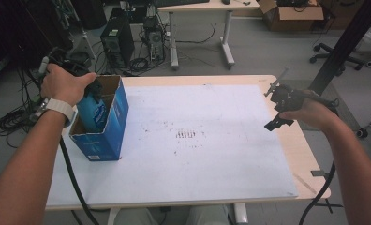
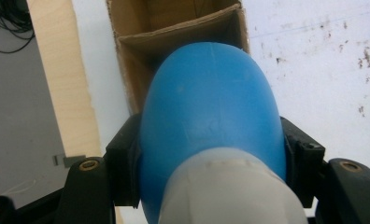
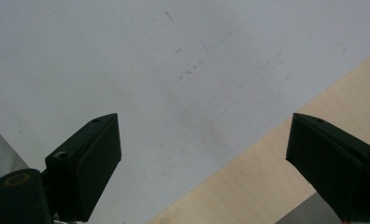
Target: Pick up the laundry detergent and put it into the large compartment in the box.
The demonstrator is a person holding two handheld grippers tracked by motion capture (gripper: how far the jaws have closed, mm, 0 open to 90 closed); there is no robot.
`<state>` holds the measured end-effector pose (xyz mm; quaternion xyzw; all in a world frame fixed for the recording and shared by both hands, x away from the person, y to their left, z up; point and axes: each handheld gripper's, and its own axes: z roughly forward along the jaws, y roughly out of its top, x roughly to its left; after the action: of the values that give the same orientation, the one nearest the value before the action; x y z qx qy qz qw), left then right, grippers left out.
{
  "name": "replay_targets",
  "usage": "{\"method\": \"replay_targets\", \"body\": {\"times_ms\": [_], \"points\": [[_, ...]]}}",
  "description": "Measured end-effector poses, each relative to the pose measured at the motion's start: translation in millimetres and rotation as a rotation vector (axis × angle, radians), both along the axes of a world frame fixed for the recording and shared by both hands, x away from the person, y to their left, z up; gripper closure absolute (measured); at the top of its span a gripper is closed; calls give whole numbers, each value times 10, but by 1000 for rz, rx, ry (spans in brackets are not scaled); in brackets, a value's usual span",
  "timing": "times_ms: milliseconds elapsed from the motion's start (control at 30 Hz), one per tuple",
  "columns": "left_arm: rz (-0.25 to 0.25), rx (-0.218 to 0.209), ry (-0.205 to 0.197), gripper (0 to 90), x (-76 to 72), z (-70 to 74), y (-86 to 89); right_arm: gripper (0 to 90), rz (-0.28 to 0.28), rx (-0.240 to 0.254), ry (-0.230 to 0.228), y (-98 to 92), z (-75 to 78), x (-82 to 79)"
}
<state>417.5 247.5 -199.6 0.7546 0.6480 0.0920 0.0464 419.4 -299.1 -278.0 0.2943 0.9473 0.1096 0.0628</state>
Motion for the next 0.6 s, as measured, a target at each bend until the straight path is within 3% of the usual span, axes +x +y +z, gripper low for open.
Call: {"method": "replay_targets", "body": {"times_ms": [333, 600], "points": [[5, -7, 17, 376, 36, -375, 47, 100, -6, -2, 5, -18, -26, 3], [10, -10, 32, 376, 48, -587, 81, 100, -8, -3, 12, -27, -62, 4]]}}
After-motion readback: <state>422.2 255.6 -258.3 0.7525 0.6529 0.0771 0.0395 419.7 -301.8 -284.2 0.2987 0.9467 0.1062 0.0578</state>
